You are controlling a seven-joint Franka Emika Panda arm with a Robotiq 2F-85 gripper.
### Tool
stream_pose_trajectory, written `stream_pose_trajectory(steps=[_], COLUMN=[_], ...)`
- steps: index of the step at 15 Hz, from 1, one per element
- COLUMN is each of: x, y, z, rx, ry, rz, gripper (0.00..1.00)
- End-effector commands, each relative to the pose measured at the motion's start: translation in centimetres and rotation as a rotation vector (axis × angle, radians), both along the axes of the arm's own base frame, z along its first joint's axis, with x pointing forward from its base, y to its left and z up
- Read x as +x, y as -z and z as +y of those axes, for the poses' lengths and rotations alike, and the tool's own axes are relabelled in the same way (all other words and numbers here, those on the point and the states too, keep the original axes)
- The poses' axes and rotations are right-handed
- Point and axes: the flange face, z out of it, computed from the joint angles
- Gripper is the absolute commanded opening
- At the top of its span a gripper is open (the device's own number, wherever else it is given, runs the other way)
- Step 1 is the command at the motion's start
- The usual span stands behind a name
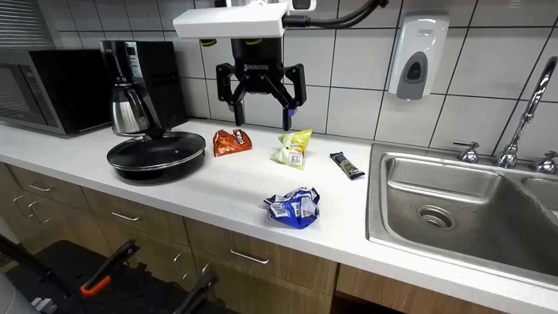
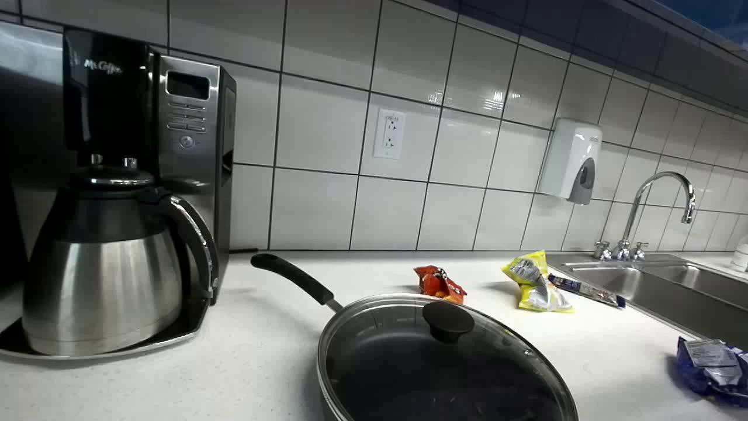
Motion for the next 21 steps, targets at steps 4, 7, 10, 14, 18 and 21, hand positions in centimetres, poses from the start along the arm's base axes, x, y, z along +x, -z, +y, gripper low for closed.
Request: stream_pose_trajectory(steps=[4,7,10,14,18,21], x=[0.0,0.0,0.6,2.0,4.4,6.5], y=[0.0,0.0,0.0,0.0,0.6,1.3], z=[0.0,0.0,0.6,2.6,5.9,8.5], rx=[0.000,0.000,-0.010,-0.024,-0.037,-0.033], ry=[0.000,0.000,-0.030,-0.075,-0.153,-0.214], rz=[0.001,0.002,-0.003,-0.011,-0.014,-0.017], gripper=[1.00,1.00,1.00,1.00,1.00,1.00])
